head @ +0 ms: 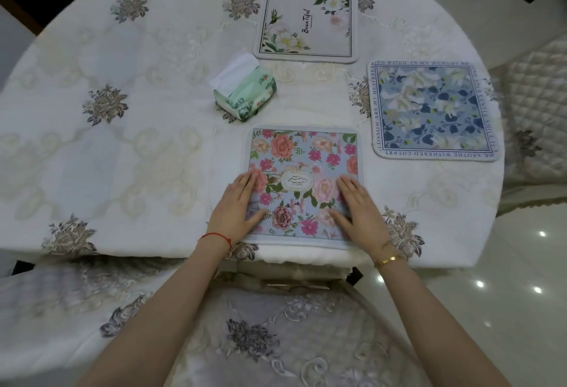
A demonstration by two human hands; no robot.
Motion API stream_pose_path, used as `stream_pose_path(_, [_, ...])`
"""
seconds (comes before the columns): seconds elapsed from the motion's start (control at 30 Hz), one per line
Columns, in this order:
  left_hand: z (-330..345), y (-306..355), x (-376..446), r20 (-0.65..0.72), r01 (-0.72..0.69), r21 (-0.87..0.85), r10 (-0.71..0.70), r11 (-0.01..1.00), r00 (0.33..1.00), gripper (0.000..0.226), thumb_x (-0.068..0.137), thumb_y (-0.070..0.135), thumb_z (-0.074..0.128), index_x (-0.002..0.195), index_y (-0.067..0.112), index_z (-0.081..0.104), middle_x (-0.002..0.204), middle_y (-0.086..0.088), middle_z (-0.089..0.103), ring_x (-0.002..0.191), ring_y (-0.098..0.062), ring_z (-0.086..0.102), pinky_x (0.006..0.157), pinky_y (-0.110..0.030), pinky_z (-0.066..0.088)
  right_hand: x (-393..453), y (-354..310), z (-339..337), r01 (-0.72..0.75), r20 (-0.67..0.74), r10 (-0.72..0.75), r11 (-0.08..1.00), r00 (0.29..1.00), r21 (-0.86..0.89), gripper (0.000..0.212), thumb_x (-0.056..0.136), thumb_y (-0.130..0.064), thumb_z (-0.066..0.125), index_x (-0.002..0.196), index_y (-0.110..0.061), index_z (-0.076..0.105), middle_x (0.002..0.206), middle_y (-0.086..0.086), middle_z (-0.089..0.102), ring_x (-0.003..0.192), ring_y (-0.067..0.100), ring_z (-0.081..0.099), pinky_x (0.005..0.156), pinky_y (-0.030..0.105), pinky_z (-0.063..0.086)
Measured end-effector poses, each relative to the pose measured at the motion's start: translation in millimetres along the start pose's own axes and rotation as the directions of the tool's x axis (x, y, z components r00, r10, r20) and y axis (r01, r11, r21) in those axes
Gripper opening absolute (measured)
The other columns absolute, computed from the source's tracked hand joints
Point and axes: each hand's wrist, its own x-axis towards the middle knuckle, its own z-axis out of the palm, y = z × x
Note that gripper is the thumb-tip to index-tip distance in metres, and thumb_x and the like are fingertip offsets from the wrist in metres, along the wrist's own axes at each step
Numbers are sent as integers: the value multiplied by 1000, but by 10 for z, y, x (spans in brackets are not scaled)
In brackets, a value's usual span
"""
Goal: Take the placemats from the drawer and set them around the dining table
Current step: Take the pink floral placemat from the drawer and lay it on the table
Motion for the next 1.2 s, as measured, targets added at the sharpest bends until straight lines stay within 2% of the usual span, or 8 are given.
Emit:
stream_pose_path(0.1, [-13,4,-153,11,54,-13,-53,998,999,83,92,57,43,153,17,2,161,0,2,148,-15,0,118,-26,-3,-97,-75,-13,-68,-34,69,997,997,32,73,97,-54,40,154,-19,11,161,-2,11,149,12,1,122,38,12])
stream_pose_path(0.23, [50,211,-304,27,-34,-66,35,997,999,82,94,51,47,153,21,-1,160,5,-5,146,-9,-8,121,-31,2,-191,-466,95,57,-6,-57,998,998,36,71,98,-51,40,155,-20,9,161,-4,3,148,10,-9,122,35,3])
stream_pose_path(0.37, [186,337,-380,43,-18,-57,21,998,999,76,96,50,42,153,20,2,161,3,-3,147,-11,-8,122,-34,5,-208,-721,335,105,63,-105,994,992,5,73,98,-52,41,155,-20,10,161,-5,3,149,13,-7,122,38,1])
stream_pose_path(0.67, [190,150,-620,11,60,-54,-59,997,998,77,94,54,38,153,19,4,160,4,-1,148,-11,-3,120,-30,-1,-483,-355,250,39,51,-43,997,998,70,68,98,-52,39,154,-26,10,161,-12,4,147,4,-7,119,28,-4])
stream_pose_path(0.8, [136,152,-675,9,98,-77,-97,992,995,75,96,44,47,153,16,8,161,-1,6,148,-16,3,120,-29,1,-700,-126,118,-33,2,32,998,999,54,67,98,-48,42,154,-23,15,160,-10,9,146,4,-3,119,30,8])
stream_pose_path(0.93, [57,295,-783,-31,127,-63,-129,990,991,72,94,32,55,152,12,17,159,-7,16,147,-22,12,121,-33,10,-858,-11,-45,-80,-1,80,996,997,33,65,98,-43,47,153,-20,22,160,-3,19,149,16,9,122,39,11])
stream_pose_path(1.07, [-92,552,-944,-133,96,-114,-111,989,985,67,91,30,59,149,16,28,153,-7,31,141,-24,29,117,-38,27,-1067,-41,-273,-60,-97,61,998,993,13,59,98,-37,52,149,-15,32,153,5,35,145,22,24,119,32,11])
stream_pose_path(1.2, [-251,823,-1128,-228,33,-114,-59,993,972,59,92,32,59,144,16,39,147,-6,42,134,-22,39,114,-38,32,-1369,-69,-463,-36,-212,41,999,976,27,53,95,-33,56,142,-12,45,146,7,47,141,25,34,116,34,19])
